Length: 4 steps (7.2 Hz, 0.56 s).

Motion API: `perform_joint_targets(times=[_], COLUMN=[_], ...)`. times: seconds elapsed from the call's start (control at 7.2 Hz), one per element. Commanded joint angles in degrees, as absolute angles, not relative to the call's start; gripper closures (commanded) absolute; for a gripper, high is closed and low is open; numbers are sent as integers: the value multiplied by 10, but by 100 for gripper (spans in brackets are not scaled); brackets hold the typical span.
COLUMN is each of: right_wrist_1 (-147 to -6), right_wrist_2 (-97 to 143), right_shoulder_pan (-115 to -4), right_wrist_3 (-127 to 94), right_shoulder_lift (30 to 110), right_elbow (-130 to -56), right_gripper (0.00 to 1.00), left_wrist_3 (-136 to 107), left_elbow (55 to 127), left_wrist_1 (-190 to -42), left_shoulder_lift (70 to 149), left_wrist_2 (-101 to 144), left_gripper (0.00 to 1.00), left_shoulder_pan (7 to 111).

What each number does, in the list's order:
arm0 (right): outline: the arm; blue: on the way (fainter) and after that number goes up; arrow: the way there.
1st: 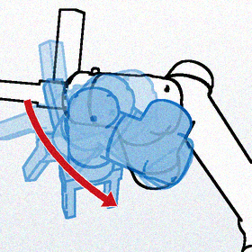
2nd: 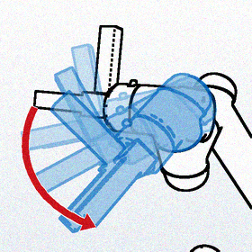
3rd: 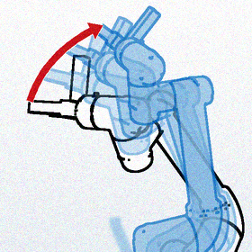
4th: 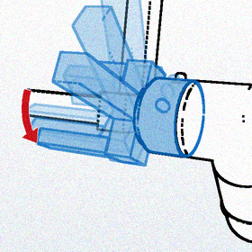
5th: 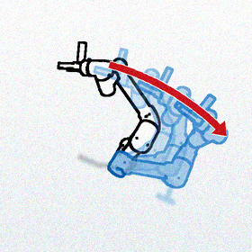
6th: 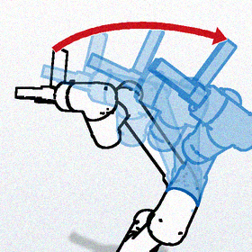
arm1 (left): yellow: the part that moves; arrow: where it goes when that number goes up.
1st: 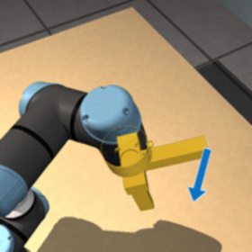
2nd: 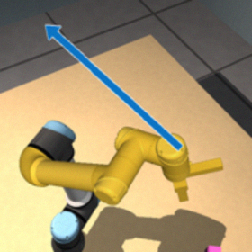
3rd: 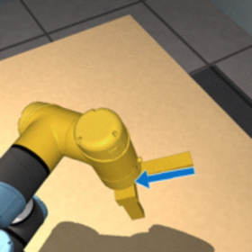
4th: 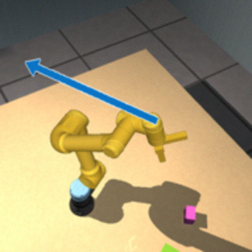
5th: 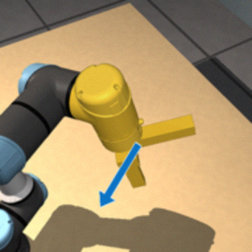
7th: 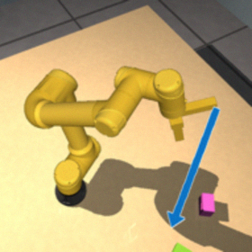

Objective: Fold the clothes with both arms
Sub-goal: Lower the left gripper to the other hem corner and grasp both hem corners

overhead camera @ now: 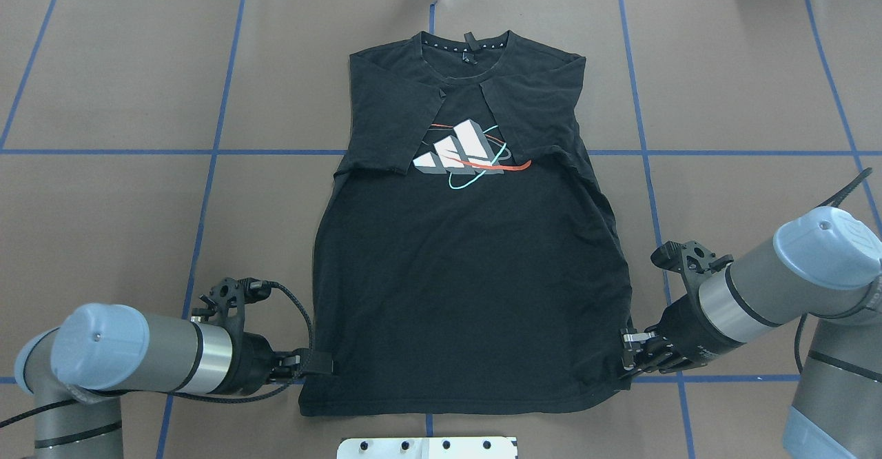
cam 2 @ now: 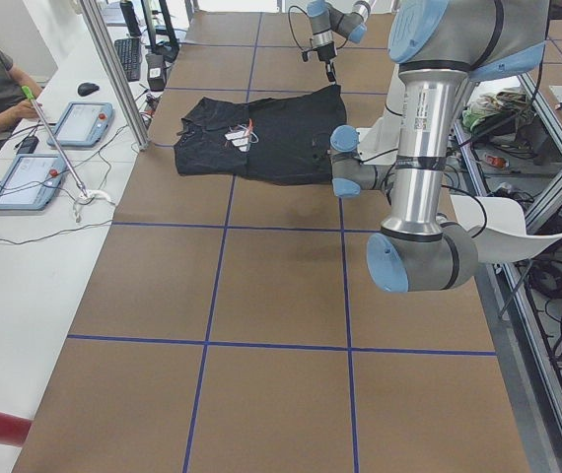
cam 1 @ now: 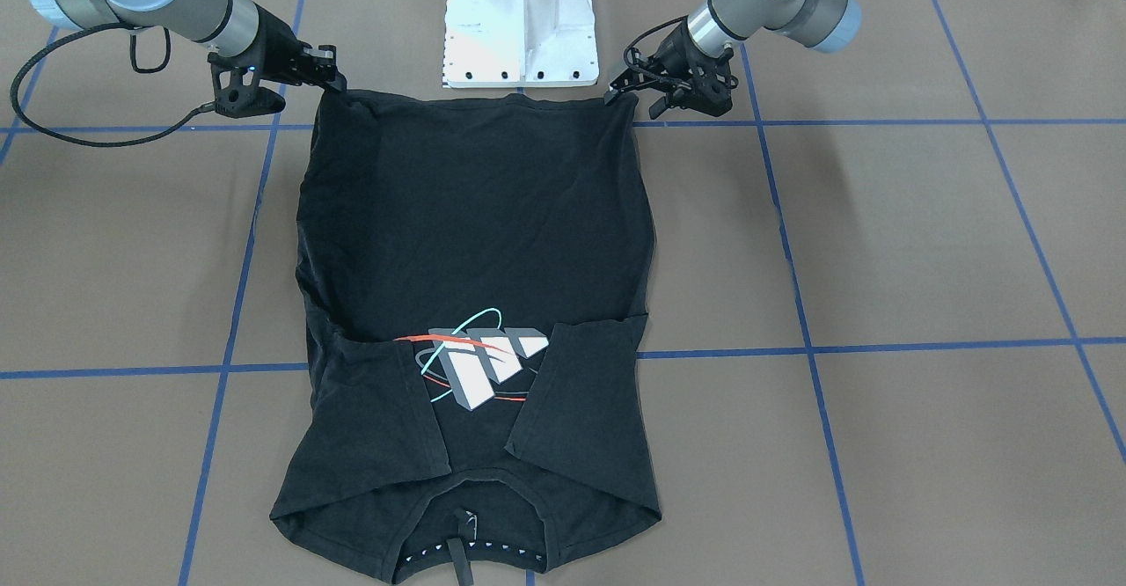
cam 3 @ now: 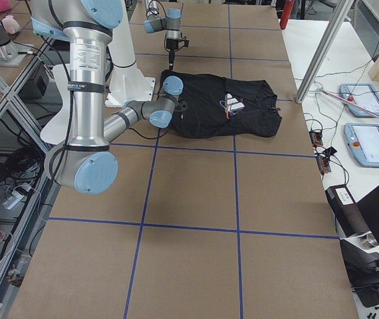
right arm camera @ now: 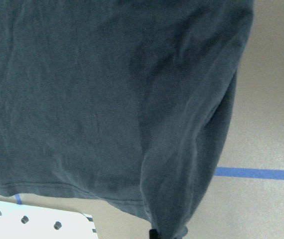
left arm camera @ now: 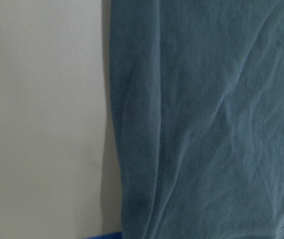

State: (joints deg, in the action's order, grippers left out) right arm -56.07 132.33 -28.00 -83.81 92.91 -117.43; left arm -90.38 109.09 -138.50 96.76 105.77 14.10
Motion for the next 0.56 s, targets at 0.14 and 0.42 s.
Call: perform_joint_targets(times=[0.14,0.42], right_wrist_1=[-561,-561], right_wrist_2=[1333,1343], right_shoulder_pan=[-288,-295], right_wrist_3=[-838,-838], right_shoulder_lift=[923,922], right_elbow=[-1172,-1173], right_gripper=[100,100], left_wrist_3=[-913,-913], left_elbow=[1071,1065], left_wrist_1=[-1385,-1385], left_shoulder_lift=[974,974], left_wrist_2=[1033,1033], left_gripper=[21,21], left_shoulder_pan=[114,111])
